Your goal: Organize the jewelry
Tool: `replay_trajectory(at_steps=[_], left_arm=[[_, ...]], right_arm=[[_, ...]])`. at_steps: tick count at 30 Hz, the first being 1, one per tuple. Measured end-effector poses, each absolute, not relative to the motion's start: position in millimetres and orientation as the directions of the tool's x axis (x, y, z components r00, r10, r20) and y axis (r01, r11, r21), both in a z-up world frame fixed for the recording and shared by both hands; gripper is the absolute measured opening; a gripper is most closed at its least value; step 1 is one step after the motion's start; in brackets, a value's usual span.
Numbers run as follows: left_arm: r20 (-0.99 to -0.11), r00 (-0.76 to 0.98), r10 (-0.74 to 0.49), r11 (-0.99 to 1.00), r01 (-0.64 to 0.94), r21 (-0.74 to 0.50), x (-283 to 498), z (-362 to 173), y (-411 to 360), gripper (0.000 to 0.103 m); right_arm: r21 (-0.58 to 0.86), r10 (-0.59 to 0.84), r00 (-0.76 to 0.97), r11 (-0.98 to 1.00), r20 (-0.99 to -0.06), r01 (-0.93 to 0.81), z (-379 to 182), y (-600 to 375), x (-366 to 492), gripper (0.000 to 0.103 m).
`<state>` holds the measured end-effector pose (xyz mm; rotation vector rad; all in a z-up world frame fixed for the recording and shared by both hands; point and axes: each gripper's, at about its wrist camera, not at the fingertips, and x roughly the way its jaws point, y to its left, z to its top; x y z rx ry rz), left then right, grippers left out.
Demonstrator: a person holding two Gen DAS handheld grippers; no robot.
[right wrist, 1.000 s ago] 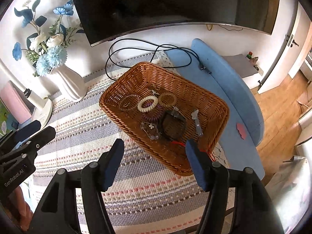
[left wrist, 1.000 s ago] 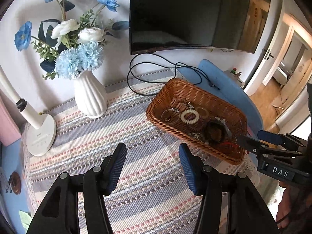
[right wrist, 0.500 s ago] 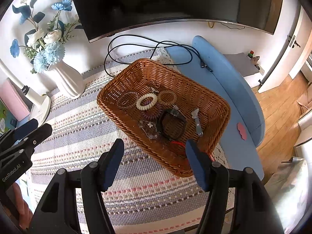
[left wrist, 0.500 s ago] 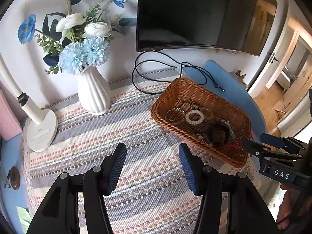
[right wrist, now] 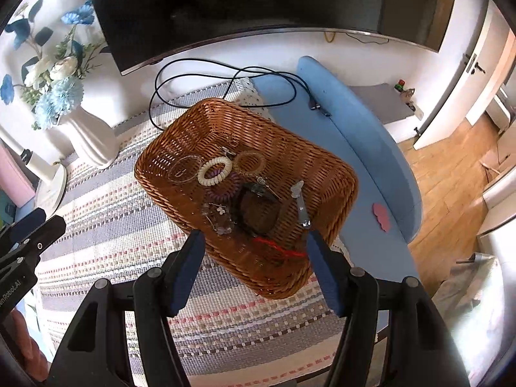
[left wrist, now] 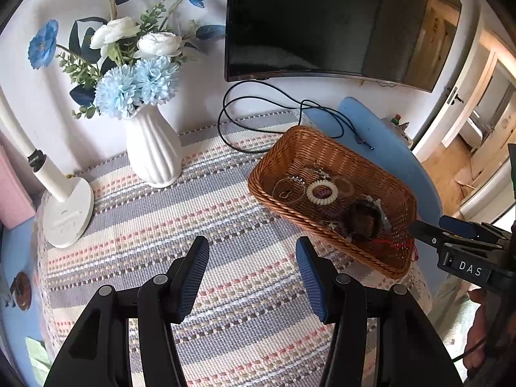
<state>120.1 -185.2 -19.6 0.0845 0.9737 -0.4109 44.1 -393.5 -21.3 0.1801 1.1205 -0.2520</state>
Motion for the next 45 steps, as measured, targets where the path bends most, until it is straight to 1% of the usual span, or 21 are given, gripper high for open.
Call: replay_trajectory(at_steps=[16, 29, 45], left_arm=[[-0.819, 0.501, -0.279, 0.927, 0.362, -0.094, 122.2, -22.9, -180.2, 0.057], [-0.819, 0.513, -0.255, 0.938, 0.337, -0.081, 119.9, -26.6, -155.2, 0.057], [-0.800, 0.521, -0.298, 0.912, 0.403, -0.077, 113.3, -24.1, -134.3, 0.057]], right_arm=[[0.002, -0.098, 0.404, 0.971, -0.910, 0.240, -25.8, -376.6, 51.9, 0.068], [-0.008, -0.091, 0.408, 0.980, -0.908, 0.201, -28.8, -346.9, 57.4, 0.068], [-0.015, -0.129, 0.431, 0.966, -0.893, 0.259, -20.8, -320.9, 38.3, 0.068]])
